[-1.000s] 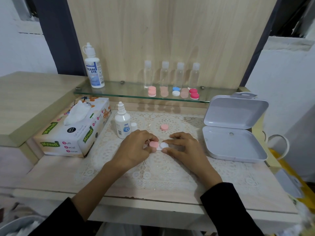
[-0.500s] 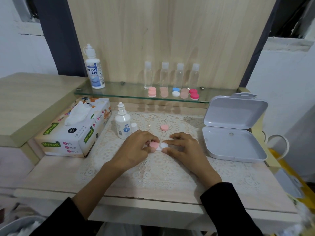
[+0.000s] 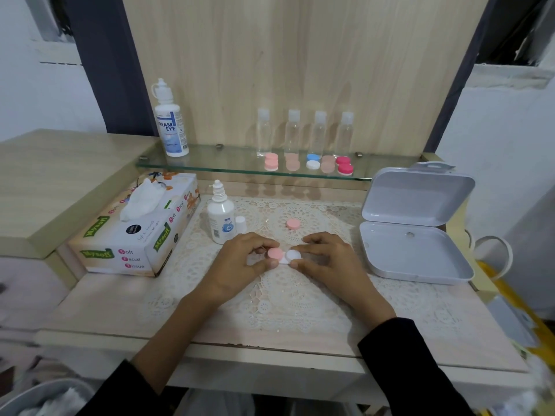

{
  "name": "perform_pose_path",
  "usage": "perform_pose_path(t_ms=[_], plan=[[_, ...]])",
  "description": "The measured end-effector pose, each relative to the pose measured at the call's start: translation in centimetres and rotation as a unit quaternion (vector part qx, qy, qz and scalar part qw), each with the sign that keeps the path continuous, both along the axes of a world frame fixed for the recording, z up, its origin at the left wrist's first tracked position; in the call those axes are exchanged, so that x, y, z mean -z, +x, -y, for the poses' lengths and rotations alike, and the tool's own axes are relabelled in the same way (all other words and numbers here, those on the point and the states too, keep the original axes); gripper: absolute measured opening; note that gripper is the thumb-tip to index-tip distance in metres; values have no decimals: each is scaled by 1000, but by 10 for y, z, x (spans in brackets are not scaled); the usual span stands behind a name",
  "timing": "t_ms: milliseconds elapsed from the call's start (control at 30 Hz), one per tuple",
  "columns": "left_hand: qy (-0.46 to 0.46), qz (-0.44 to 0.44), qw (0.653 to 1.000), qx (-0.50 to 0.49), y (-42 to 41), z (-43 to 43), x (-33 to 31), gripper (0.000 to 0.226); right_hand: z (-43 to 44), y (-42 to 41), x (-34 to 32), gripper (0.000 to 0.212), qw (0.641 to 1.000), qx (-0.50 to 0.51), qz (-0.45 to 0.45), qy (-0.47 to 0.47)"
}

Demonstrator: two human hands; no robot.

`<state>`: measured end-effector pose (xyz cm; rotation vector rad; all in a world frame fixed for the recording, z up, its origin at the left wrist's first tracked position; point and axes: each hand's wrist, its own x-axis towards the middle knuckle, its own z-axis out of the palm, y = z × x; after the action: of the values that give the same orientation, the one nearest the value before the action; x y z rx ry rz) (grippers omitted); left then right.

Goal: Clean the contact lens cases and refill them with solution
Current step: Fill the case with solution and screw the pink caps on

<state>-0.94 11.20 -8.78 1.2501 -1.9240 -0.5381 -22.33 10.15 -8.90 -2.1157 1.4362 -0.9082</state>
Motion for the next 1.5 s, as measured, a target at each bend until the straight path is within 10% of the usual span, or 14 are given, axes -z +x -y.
perform_pose_path(t_ms=[233, 567, 833, 1500], plan=[[-16, 9, 1000, 2, -1, -1, 0, 30, 5, 2, -11, 19, 993, 15, 115, 35], [-19, 22, 1000, 3, 1, 0, 3, 33, 65, 28, -2, 41, 992, 117, -47, -14], [-14, 14, 1000, 2, 2, 2, 4, 27, 50, 17, -7, 4, 996, 9, 83, 27], [-5, -7, 1000, 5, 1, 2, 4, 34, 10, 7, 0, 55, 996, -64, -32, -54]])
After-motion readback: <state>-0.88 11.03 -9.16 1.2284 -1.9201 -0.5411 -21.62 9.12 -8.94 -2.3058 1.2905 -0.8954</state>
